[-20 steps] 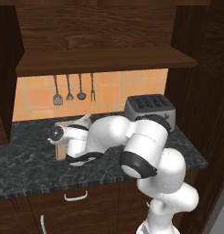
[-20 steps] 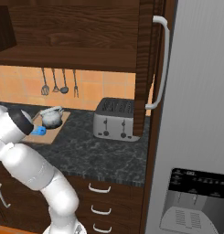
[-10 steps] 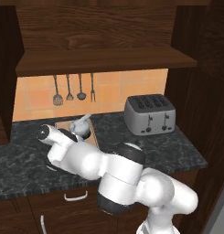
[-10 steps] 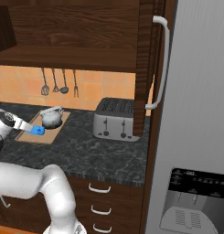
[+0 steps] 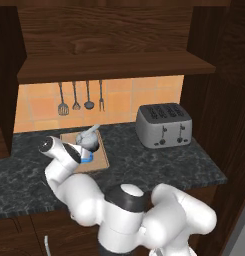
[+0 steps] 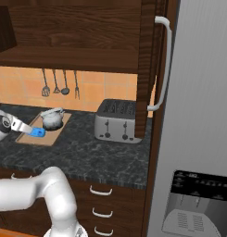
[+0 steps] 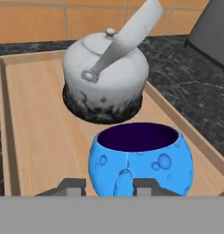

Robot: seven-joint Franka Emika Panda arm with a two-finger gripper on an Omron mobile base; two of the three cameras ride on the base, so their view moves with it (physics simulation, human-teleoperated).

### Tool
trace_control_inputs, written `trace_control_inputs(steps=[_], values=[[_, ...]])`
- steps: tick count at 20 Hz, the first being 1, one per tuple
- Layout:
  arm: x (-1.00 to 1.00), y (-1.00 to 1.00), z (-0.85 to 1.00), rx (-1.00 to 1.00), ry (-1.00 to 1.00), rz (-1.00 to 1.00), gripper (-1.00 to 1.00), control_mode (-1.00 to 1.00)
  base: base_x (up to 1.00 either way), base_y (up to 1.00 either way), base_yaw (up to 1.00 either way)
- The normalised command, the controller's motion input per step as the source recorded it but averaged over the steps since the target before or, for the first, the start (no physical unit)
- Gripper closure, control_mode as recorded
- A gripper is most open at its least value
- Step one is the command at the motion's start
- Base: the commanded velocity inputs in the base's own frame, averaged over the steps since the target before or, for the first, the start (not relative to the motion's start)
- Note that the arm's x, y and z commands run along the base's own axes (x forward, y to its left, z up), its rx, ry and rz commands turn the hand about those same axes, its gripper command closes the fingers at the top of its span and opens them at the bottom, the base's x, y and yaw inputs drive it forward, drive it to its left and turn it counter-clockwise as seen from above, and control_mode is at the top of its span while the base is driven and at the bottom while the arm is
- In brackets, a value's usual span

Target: Pick the kettle from the counter and place it on the tray. Then pick the mug from the cabinet and place it on the tray. Then close the cabinet doors.

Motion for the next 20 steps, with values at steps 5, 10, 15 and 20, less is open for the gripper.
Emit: trace_control_inputs(steps=[5, 10, 15, 20], values=[[-0.12, -0.3, -0.3, 0.08, -0.01, 0.0, -1.0, -1.0, 0.0, 0.0, 0.0], [-0.06, -0.02, -0.37, 0.09, 0.0, 0.0, -1.0, -1.0, 0.0, 0.0, 0.0], [-0.11, 0.0, -0.26, 0.11, -0.02, 0.0, -1.0, -1.0, 0.0, 0.0, 0.0], [-0.36, 0.0, -0.17, 0.09, 0.0, 0.0, -1.0, -1.0, 0.0, 0.0, 0.0]])
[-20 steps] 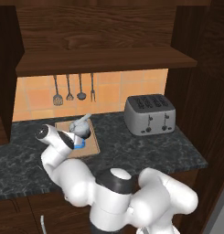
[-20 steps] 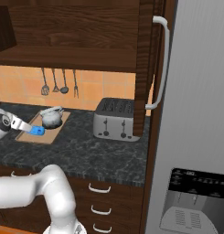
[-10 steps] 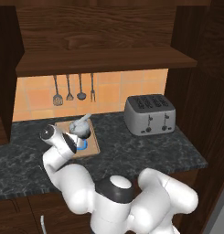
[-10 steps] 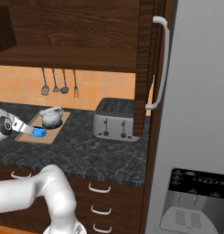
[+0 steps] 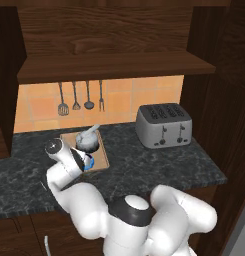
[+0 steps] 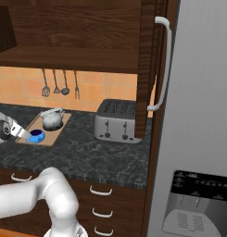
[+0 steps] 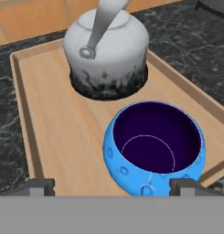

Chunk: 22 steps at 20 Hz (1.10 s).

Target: Pick the kettle from the counter and place it on the tray. Then pick the mug from the cabinet and place it on the tray. Then close the cabinet doors.

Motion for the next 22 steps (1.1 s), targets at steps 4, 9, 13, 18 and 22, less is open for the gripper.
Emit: trace_control_inputs(steps=[4, 9, 13, 18, 22], values=[[-0.13, -0.02, 0.0, 0.02, 0.0, 0.0, -1.0, -1.0, 0.0, 0.0, 0.0], [-0.13, -0.02, 0.24, 0.0, 0.0, 0.0, -1.0, -1.0, 0.0, 0.0, 0.0], [-0.26, -0.05, 0.69, 0.0, 0.0, 0.0, -1.0, -1.0, 0.0, 0.0, 0.0], [-0.39, -0.27, 0.7, 0.0, 0.04, 0.0, -1.0, -1.0, 0.0, 0.0, 0.0], [-0.5, -0.47, 0.61, 0.04, 0.0, 0.0, -1.0, -1.0, 0.0, 0.0, 0.0]])
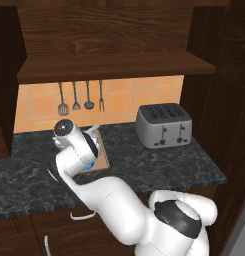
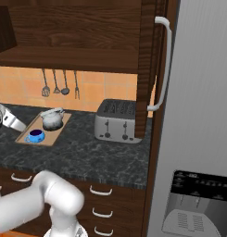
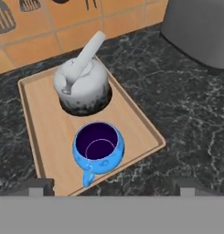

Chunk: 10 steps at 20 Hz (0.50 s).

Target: Pick the kettle from the counter and place it on the tray. Then pick the mug from the cabinet and place it on the tray. Then close the cabinet doors.

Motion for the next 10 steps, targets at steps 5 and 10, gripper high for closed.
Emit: trace_control_inputs(steps=[5, 10], values=[[-0.52, -0.57, 0.58, 0.04, 0.0, 0.0, -1.0, -1.0, 0.0, 0.0, 0.0], [-0.58, -0.57, 0.53, 0.01, 0.0, 0.0, -1.0, -1.0, 0.0, 0.0, 0.0]])
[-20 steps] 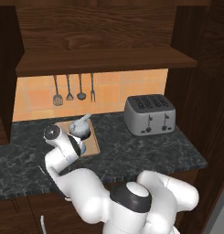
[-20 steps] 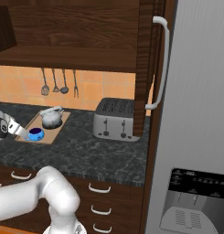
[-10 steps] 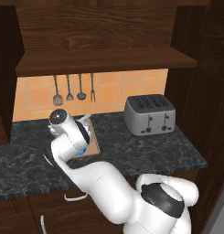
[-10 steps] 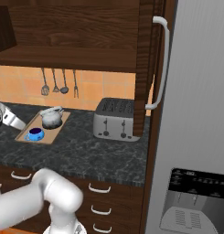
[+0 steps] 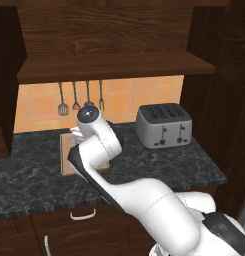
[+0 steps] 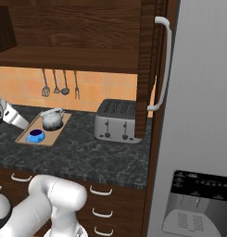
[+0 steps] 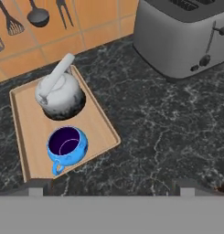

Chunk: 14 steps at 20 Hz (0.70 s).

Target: Pick the kettle from the counter and place it on the tray. Then pick the mug from the cabinet and place it on the tray. Then close the cabinet doors.

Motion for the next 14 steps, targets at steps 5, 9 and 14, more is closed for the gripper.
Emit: trace_control_inputs(steps=[5, 9, 14], values=[[-0.63, -0.52, 0.49, 0.0, 0.0, 0.0, -1.0, -1.0, 0.0, 0.0, 0.0], [-0.68, -0.44, 0.38, 0.0, -0.15, -0.14, -1.0, -1.0, 0.0, 0.0, 0.0], [-0.6, -0.33, 0.35, 0.0, -0.26, -0.33, -1.0, -1.0, 0.0, 0.0, 0.0]])
